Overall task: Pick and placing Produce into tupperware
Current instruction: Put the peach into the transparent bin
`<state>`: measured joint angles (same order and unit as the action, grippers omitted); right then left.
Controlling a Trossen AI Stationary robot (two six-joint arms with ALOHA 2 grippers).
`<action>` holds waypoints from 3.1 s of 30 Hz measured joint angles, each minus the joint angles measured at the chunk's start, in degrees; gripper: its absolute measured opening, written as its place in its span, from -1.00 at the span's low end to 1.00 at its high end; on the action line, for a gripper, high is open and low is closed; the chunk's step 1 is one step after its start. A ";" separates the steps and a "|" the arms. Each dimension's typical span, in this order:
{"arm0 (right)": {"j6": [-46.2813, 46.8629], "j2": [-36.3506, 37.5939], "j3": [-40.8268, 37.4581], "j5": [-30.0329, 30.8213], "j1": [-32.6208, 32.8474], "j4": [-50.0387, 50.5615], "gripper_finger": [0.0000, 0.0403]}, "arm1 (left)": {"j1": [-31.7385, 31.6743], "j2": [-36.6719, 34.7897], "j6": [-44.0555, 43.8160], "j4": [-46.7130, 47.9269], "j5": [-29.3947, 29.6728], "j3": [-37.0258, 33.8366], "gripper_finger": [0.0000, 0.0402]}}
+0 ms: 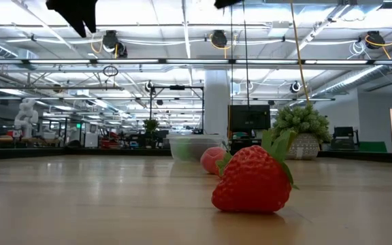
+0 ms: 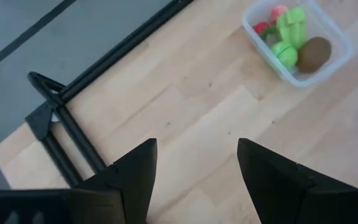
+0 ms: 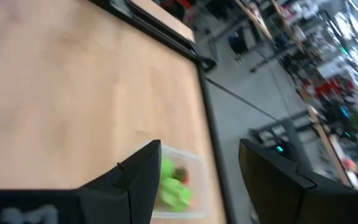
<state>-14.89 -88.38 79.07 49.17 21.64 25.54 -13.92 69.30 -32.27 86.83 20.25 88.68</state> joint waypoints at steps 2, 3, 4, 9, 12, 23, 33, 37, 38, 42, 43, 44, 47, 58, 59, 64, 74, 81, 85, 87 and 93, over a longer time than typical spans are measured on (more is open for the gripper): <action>0.80 0.00 0.00 -0.02 2.67 -0.07 0.01 | 1.84 0.00 -1.69 1.30 1.34 0.00 0.13; 0.87 0.00 0.00 -0.02 4.00 -0.36 0.01 | 2.72 0.00 -2.63 2.03 1.97 0.00 0.13; 0.70 0.00 0.00 -0.02 5.17 -0.95 0.01 | 3.54 0.00 -3.47 2.67 2.32 0.00 0.13; 0.70 0.00 -0.01 -0.02 9.88 -3.97 0.01 | 7.70 0.00 -5.29 3.21 2.38 -0.01 0.13; 0.70 0.00 -0.01 0.01 11.70 -7.41 0.01 | 9.55 0.00 -5.90 3.21 2.93 -0.01 0.13; 9.40 0.00 0.00 -8.05 14.01 -11.98 0.01 | 13.29 0.00 -7.51 3.18 4.19 -0.02 0.13; 24.77 -0.02 0.00 -22.32 7.55 -3.70 0.01 | 13.67 0.00 -8.55 3.18 5.93 -0.02 0.13; 26.70 -0.02 0.00 -29.16 3.72 -4.33 0.01 | 13.67 0.00 -8.55 3.18 5.93 -0.02 0.13; 27.00 -0.02 0.00 -31.20 2.77 -4.29 0.01 | 13.66 0.00 -8.53 3.18 5.93 -0.02 0.13; 29.35 -0.03 0.00 -35.98 -0.41 -2.41 0.01 | 13.62 0.00 -8.55 3.18 5.93 -0.02 0.13; 29.86 -0.20 0.04 -36.09 -0.99 -0.84 0.01 | 13.62 0.00 -8.53 3.18 5.99 -0.02 0.13; 30.21 -0.38 0.05 -36.05 -1.67 1.35 0.01 | 13.62 0.00 -8.53 3.18 6.29 -0.02 0.13; 32.27 -1.49 0.04 -35.89 -3.77 9.65 0.01 | 13.62 0.00 -8.53 3.16 7.25 -0.02 0.13; 30.80 -13.84 0.04 -47.56 -8.18 9.99 0.01 | 13.58 0.02 -9.03 3.12 8.27 -0.02 0.13; 30.62 -14.73 0.04 -47.80 -8.36 10.51 0.01 | 13.58 0.02 -9.03 3.12 8.27 -0.02 0.13; 31.22 -16.99 0.04 -47.78 -8.81 9.55 0.01 | 13.58 0.03 -8.82 3.12 8.31 -0.02 0.13; 32.06 -21.53 0.02 -52.38 -9.25 4.87 0.01 | 13.58 0.07 -8.77 3.14 8.33 -0.02 0.13; 32.39 -22.23 0.04 -52.45 -9.19 3.92 0.01 | 13.58 0.07 -8.64 3.13 8.33 -0.02 0.13; 32.38 -22.23 0.04 -52.46 -9.19 2.10 0.01 | 13.58 0.07 -8.40 3.12 8.35 -0.02 0.13; 32.30 -22.23 0.04 -52.46 -9.19 1.77 0.01 | 13.58 0.07 -8.40 3.12 8.35 -0.02 0.13; 32.26 -22.43 0.04 -52.46 -9.30 1.84 0.01 | 13.58 0.07 -8.41 3.12 8.35 -0.02 0.13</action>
<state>17.37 -110.80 79.11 -3.29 12.34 27.38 -0.34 69.36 -40.68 89.95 28.60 88.66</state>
